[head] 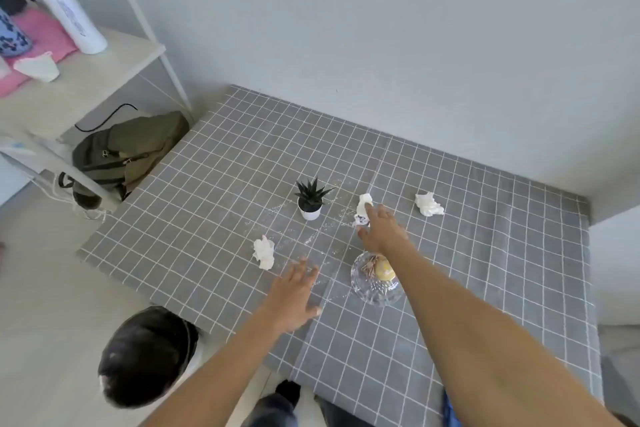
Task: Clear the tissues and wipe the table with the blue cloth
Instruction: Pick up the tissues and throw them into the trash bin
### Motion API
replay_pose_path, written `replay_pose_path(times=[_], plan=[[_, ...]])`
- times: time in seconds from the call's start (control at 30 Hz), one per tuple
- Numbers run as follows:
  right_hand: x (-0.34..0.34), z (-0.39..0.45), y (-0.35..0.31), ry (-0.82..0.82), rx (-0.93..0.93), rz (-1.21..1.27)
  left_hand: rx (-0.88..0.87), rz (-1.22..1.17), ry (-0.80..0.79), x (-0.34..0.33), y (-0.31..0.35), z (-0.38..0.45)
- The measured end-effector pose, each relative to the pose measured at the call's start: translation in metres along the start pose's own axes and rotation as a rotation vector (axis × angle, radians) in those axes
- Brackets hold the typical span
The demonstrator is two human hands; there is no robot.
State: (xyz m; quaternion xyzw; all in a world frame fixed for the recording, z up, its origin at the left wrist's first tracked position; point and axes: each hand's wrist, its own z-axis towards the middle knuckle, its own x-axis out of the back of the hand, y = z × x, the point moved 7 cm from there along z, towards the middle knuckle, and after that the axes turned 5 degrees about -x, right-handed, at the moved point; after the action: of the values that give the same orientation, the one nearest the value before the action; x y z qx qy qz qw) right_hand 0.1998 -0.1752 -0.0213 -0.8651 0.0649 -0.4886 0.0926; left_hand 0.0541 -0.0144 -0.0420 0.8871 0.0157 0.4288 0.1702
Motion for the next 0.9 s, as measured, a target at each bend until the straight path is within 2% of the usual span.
replay_pose_path(times=[0.13, 0.43, 0.53, 0.63, 0.8, 0.9], plan=[[-0.002, 0.012, -0.008, 0.021, 0.048, -0.024, 0.030, 0.008, 0.031, -0.023, -0.002, -0.003], [-0.015, 0.038, -0.012, 0.041, 0.066, 0.002, -0.074, -0.068, 0.311, -0.030, -0.013, -0.009], [-0.013, 0.039, -0.013, 0.093, 0.061, -0.049, -0.100, -0.039, 0.376, -0.032, -0.013, -0.009], [-0.007, 0.038, -0.016, 0.161, 0.072, -0.095, -0.046, 0.006, 0.400, -0.031, -0.012, -0.009], [-0.001, 0.040, -0.018, 0.238, 0.038, -0.010, 0.014, 0.037, 0.519, -0.027, -0.009, -0.026], [0.001, 0.039, -0.019, 0.289, 0.035, 0.001, 0.032, -0.075, 0.526, -0.035, -0.014, -0.034]])
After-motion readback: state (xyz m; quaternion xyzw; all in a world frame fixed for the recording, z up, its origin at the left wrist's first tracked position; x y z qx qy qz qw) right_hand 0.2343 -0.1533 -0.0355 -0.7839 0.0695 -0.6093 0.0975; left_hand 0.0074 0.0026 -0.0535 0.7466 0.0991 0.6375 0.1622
